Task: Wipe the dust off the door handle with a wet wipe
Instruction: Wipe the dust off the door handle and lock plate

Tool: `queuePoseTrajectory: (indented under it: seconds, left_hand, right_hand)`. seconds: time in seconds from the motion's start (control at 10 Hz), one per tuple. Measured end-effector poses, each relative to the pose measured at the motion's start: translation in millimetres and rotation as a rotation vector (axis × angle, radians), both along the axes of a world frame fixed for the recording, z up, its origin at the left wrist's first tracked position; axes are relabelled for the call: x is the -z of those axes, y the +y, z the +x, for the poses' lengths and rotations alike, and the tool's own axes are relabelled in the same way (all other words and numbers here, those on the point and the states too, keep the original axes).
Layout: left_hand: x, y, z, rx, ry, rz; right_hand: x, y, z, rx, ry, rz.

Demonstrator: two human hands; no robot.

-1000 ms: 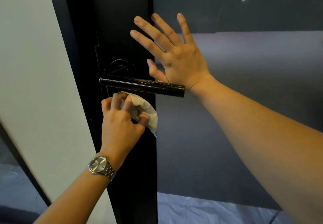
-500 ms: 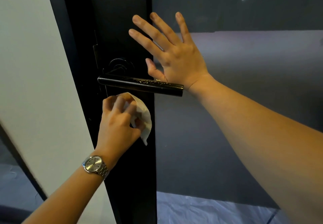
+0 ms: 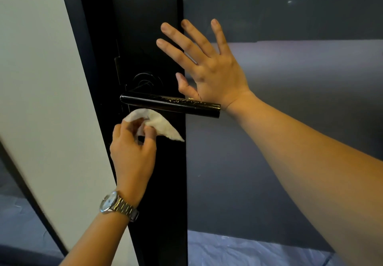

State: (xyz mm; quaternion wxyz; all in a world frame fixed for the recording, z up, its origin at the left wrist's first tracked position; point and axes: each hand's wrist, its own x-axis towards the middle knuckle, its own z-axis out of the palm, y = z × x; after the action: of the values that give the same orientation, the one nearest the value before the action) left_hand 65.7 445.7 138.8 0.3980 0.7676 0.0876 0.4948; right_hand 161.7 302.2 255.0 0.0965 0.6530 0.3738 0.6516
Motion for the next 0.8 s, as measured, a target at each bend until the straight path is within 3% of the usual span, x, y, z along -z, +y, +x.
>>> queuePoseTrajectory:
  seconds: [0.3, 0.6, 0.7, 0.8]
  left_hand:
    - [11, -14, -9, 0.22, 0.104, -0.413]
    - [19, 3, -4, 0.027, -0.039, 0.394]
    - [16, 10, -9, 0.084, -0.12, 0.43]
    - [5, 8, -8, 0.089, -0.104, 0.345]
  right_hand:
    - [-1, 0, 2, -0.003, 0.006, -0.006]
    - [-1, 0, 2, -0.013, 0.007, -0.004]
    - [0, -1, 1, -0.016, 0.016, -0.004]
    - [0, -1, 1, -0.014, 0.017, -0.004]
